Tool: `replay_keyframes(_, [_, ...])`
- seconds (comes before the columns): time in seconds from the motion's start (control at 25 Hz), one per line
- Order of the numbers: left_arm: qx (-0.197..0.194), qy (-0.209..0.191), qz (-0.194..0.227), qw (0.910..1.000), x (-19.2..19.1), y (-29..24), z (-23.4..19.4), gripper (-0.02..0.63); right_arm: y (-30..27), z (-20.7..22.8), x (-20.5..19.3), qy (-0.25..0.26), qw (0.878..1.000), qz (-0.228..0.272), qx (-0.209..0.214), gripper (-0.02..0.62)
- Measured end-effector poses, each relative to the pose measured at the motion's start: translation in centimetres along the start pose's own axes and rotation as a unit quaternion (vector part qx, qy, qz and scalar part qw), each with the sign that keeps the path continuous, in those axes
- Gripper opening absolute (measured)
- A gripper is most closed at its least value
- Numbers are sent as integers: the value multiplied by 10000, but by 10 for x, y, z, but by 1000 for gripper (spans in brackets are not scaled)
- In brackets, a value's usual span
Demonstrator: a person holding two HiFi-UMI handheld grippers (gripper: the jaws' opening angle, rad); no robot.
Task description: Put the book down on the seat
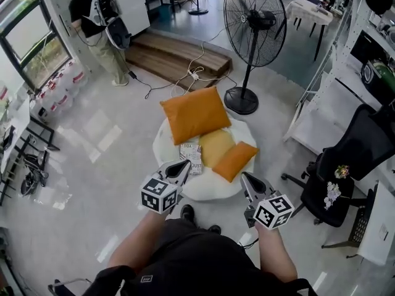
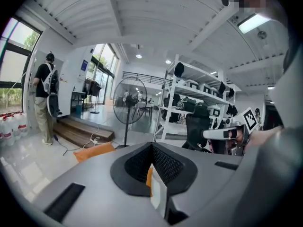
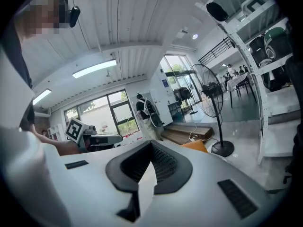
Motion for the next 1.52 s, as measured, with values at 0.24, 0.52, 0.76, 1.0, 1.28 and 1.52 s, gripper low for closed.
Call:
replay_keyframes(0.24, [42,-79,244,9997,18,13,0,3,16,-8,10,95,9998,183,-85,14])
replay_keyframes(0.52, [99,-87,487,9987,39,21,-29,2,-2,-21,27,303,9990,237,-213,14])
replay_keyframes(0.76, [16,-419,548,9976,58,43,-83,2,-53,-54,45,630,9970,340,-298,13])
replay_keyframes(1.0, [140,-234,895,9956,64,75,-144,3,-115,-95,56,458,9967,642,164,12])
replay_keyframes(1.28, [400,84,833,9957,40,101,-192,3,-159,-132,43,365,9964,643,411,12])
replay_keyframes(1.52, [402,104,872,9953,28,123,-224,3,-170,-149,28,135,9974,652,285,12])
Point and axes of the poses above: the fingertips, and each gripper's own axes: y backward along the fingers, z to its right, x out of its top, the point moved 7 cm from there along y, backward along the fingers, and after that the axes turned 12 degrees about x, right-handed, at the moved point
